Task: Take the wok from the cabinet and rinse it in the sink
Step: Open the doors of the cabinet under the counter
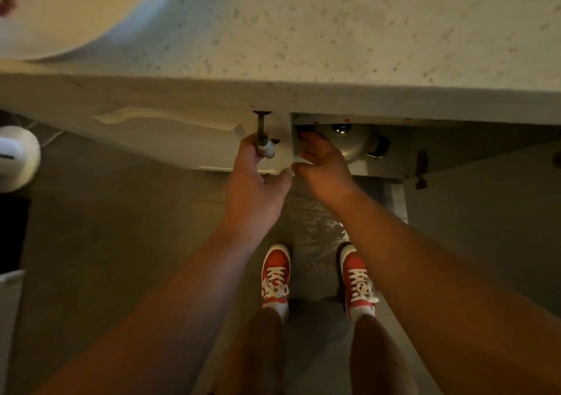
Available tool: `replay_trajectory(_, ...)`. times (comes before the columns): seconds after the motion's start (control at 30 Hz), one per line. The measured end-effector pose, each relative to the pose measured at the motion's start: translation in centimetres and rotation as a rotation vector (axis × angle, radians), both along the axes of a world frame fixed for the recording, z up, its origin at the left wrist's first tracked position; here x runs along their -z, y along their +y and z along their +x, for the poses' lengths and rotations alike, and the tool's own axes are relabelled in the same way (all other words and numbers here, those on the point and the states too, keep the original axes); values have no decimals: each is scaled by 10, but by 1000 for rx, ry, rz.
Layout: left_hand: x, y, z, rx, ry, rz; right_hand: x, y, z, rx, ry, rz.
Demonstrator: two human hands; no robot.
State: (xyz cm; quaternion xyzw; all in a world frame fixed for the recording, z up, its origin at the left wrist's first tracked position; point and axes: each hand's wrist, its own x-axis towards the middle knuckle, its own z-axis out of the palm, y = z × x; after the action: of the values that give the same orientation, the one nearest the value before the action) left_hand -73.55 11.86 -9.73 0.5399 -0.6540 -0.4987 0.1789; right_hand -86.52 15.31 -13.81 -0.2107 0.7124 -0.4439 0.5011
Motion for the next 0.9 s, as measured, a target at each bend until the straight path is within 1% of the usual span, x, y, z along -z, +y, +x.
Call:
replay_trajectory(0.13,5,6,-4,-88,24,-32,16,-10,-4,-137,28,-56)
replay_trajectory(0.27,12,30,-9,-257,33,-89,28,-3,-10,-259,35,-82)
replay_trajectory(0.37,15,50,-8,-376,30,-87,30,9,-8,-388,63,-64)
replay_trajectory(0.47,13,68,3,-449,35,-97,25,24,1,-438,-11,-39)
replay_trajectory(0.63,4,94,33,-495,81,-66,23,40,25,-425,-56,29)
replay_trajectory(0.77,5,109,62,-520,-10,-51,15,51,49,-536,-58,49)
replay_trajectory(0.9,-2,123,90,-570,16,-13,15,57,77,-652,-20,91)
